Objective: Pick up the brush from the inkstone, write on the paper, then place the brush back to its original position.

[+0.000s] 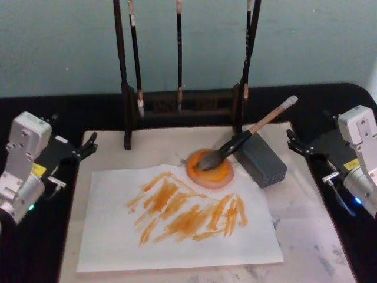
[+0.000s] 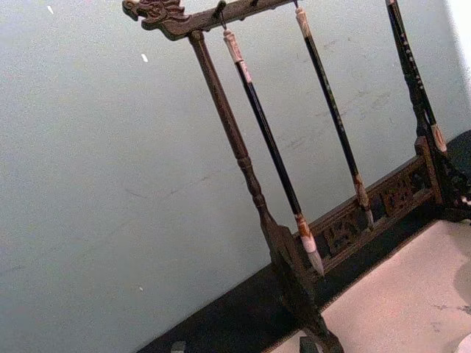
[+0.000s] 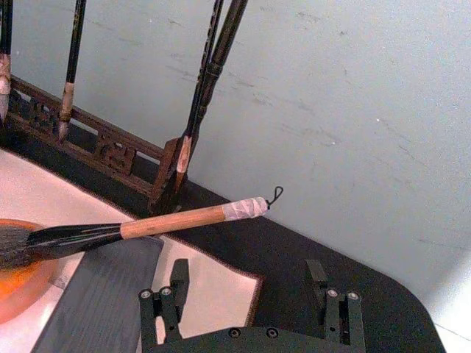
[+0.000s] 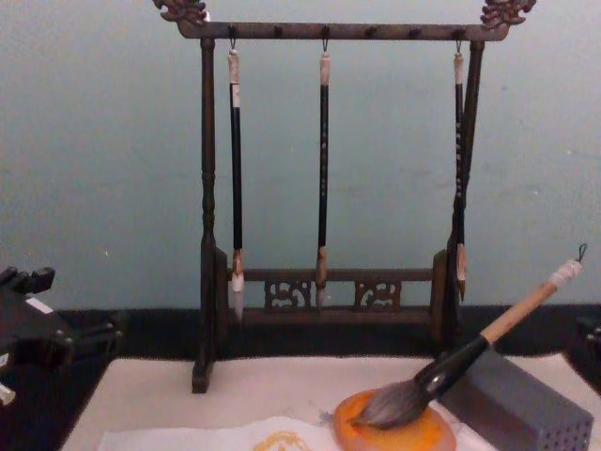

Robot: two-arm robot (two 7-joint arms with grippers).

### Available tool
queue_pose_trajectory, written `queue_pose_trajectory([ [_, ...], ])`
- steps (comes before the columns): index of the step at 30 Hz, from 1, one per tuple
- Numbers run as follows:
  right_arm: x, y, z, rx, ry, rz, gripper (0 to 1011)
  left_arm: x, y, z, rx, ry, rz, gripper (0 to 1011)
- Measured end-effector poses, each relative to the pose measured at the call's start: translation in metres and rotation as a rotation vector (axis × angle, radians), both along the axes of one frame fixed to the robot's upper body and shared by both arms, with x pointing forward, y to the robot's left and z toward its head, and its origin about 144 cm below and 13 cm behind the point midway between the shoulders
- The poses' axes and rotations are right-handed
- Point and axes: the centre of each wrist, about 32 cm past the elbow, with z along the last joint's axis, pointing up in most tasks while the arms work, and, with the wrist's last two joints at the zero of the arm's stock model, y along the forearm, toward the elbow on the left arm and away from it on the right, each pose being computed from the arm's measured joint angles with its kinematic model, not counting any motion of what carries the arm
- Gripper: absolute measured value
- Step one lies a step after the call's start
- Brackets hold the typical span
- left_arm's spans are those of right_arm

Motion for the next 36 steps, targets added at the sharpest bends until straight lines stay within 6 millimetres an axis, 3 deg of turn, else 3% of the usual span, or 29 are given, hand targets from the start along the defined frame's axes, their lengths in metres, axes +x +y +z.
queue_pose_trajectory([
  [36,0.0,-0.0001,0.0,-0.001,0.0,0.0,1000,0.0,0.0,0.0,0.0,0.0,0.0,1001],
])
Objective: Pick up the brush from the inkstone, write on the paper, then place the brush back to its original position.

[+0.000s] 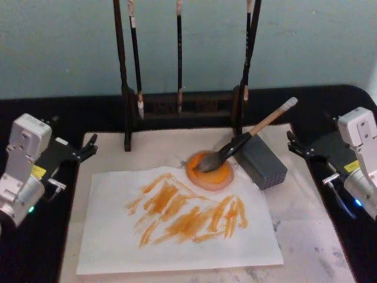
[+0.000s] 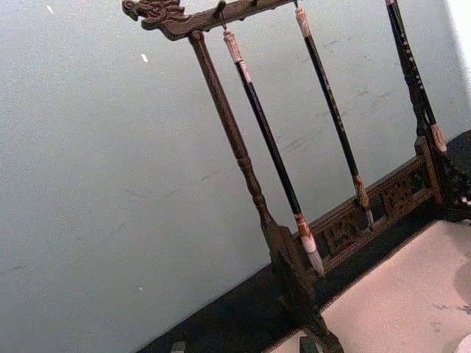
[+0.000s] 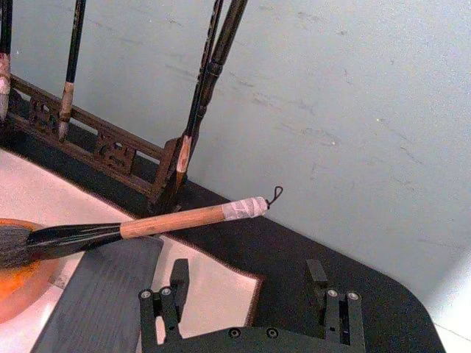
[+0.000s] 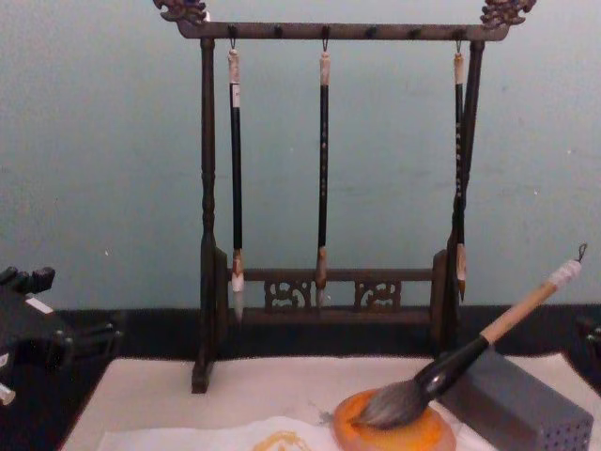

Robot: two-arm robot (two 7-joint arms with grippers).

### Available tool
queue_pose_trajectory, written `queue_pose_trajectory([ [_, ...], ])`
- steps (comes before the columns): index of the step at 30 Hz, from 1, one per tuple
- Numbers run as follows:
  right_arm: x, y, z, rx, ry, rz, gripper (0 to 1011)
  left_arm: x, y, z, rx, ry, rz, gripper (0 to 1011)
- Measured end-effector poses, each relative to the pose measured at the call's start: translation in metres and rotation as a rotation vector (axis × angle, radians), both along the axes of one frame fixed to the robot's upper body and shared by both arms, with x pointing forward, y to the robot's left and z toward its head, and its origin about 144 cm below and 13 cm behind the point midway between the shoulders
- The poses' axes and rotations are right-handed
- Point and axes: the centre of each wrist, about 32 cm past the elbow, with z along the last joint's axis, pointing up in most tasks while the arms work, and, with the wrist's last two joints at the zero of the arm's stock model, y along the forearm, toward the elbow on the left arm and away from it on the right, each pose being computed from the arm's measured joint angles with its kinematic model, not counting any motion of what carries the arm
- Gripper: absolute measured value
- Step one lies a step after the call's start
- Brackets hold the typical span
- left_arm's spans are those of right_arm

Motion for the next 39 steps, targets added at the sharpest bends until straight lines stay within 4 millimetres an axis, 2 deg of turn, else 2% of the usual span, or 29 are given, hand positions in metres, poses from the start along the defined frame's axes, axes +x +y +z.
queue_pose_trajectory([
  [39,0.0,0.0,0.0,0.0,0.0,0.0,1000,0.0,0.0,0.0,0.0,0.0,0.0,1001],
])
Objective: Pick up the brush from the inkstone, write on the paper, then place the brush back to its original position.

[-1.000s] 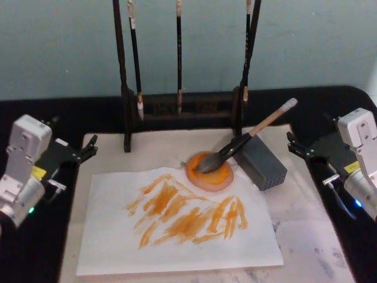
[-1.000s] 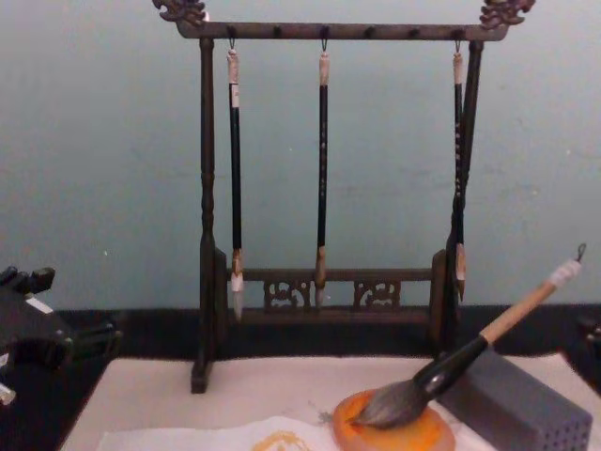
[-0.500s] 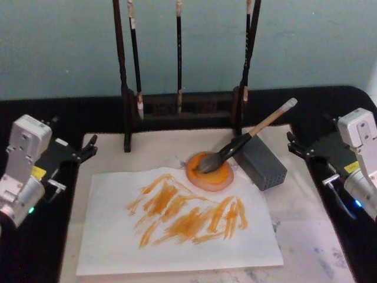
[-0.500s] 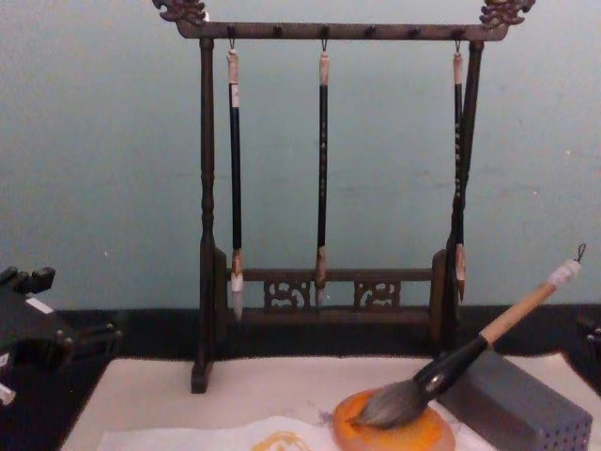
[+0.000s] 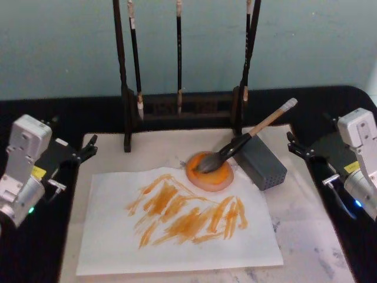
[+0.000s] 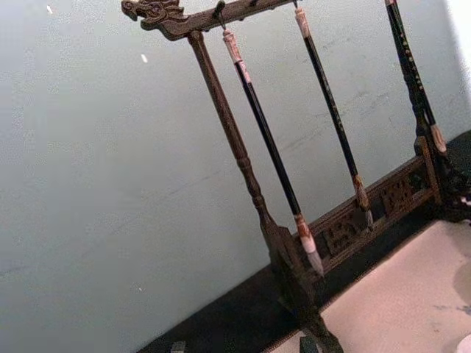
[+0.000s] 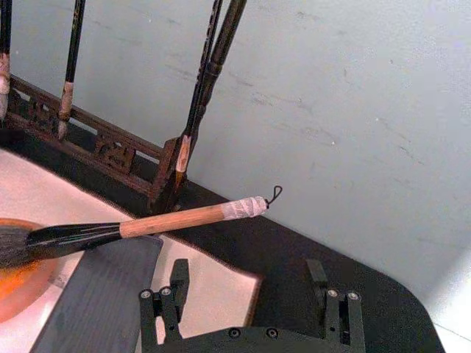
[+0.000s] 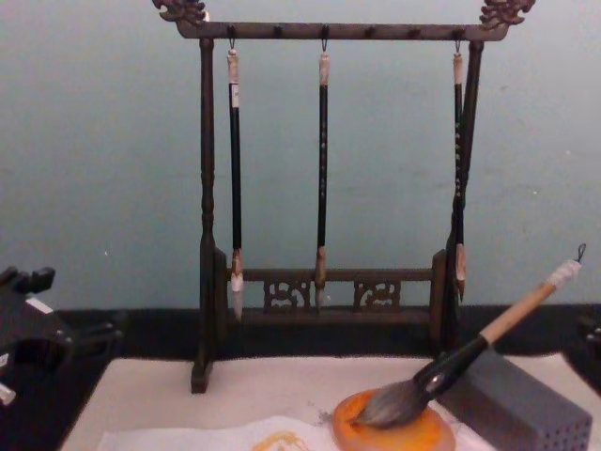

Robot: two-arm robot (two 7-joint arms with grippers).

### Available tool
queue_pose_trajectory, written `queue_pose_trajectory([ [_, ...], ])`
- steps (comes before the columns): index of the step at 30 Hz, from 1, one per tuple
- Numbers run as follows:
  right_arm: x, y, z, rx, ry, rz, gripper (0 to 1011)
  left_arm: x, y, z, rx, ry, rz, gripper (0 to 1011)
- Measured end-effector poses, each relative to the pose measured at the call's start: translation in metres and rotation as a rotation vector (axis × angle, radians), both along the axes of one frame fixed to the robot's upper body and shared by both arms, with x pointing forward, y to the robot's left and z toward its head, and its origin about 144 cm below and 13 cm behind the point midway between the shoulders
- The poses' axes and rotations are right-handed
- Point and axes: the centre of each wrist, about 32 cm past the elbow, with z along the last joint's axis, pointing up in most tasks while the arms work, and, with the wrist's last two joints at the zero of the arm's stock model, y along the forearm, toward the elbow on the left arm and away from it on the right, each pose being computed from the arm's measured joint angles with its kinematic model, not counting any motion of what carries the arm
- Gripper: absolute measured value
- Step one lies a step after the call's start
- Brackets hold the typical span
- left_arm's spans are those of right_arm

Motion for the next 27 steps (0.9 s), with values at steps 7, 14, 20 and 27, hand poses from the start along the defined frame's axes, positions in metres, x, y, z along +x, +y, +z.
queue_pose_trajectory([
  [7,0.0,0.0,0.0,0.0,0.0,0.0,1000,0.0,0.0,0.0,0.0,0.0,0.0,1001],
  [14,0.0,0.0,0.0,0.0,0.0,0.0,1000,0.0,0.0,0.0,0.0,0.0,0.0,1001],
  [20,0.0,0.0,0.0,0.0,0.0,0.0,1000,0.0,0.0,0.0,0.0,0.0,0.0,1001],
  [27,0.0009,-0.0023,0.0012,0.076,0.032,0.012,1000,0.0,0.0,0.0,0.0,0.0,0.0,1001],
])
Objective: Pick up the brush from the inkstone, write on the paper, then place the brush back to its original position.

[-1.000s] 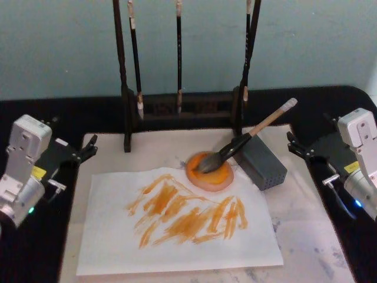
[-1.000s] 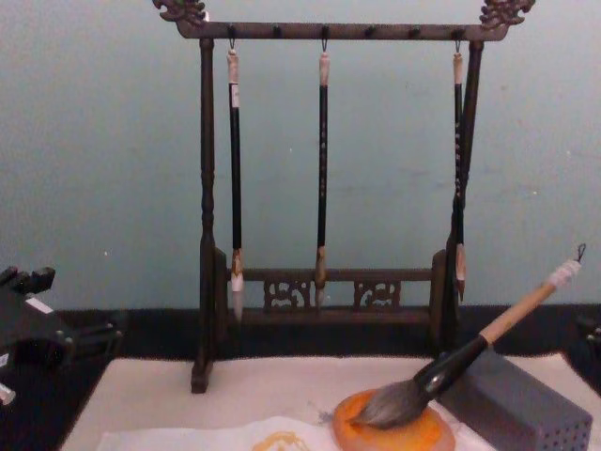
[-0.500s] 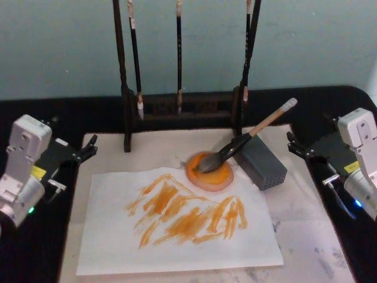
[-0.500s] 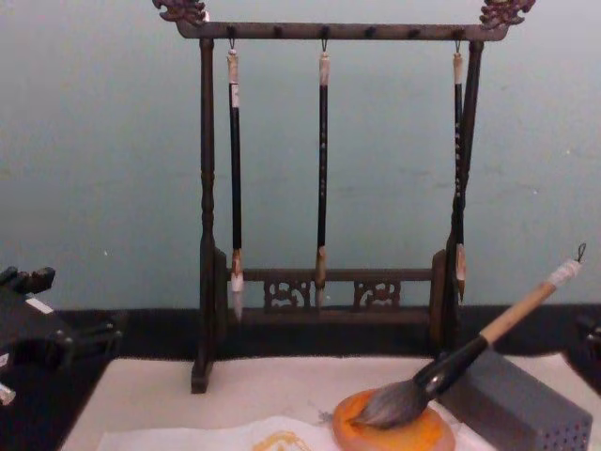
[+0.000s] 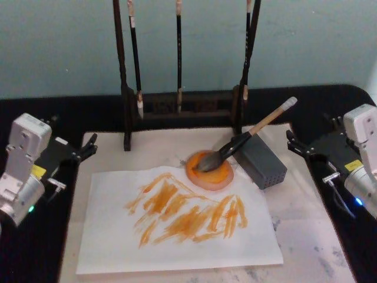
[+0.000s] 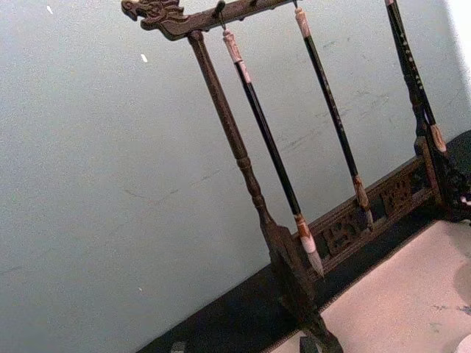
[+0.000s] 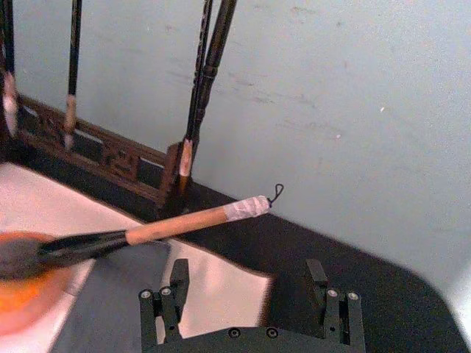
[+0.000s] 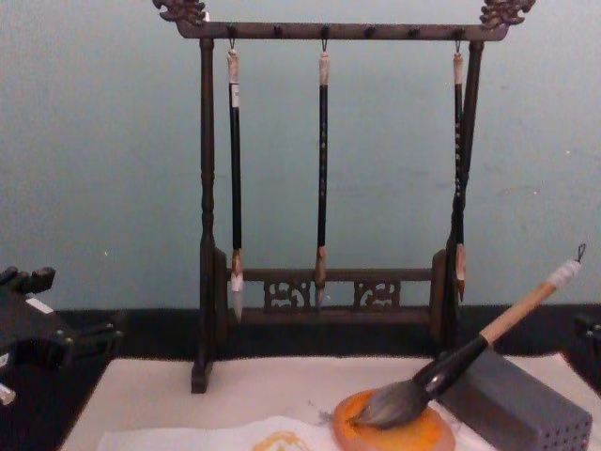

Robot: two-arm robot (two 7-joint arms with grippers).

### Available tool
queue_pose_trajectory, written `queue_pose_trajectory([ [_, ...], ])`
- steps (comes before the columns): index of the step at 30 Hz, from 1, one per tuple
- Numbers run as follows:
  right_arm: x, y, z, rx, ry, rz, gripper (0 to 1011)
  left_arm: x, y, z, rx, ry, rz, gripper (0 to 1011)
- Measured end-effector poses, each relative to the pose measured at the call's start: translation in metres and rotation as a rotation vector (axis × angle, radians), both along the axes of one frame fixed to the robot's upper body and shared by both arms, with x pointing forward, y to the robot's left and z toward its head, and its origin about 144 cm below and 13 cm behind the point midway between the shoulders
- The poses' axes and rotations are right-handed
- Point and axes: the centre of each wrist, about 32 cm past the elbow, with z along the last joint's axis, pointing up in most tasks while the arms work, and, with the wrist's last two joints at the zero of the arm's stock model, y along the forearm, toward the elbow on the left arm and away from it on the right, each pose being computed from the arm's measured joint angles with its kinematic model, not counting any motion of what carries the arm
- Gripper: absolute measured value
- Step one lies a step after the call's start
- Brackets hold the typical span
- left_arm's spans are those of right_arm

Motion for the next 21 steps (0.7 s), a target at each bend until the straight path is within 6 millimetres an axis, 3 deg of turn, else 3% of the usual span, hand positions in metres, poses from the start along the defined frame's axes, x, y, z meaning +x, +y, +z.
queue_pose_trajectory([
  [10,0.002,-0.004,0.006,0.203,0.088,0.05,1000,0.0,0.0,0.0,0.0,0.0,0.0,1001],
  [21,0.01,-0.005,0.01,0.564,0.269,0.07,1000,0.0,0.0,0.0,0.0,0.0,0.0,1001],
])
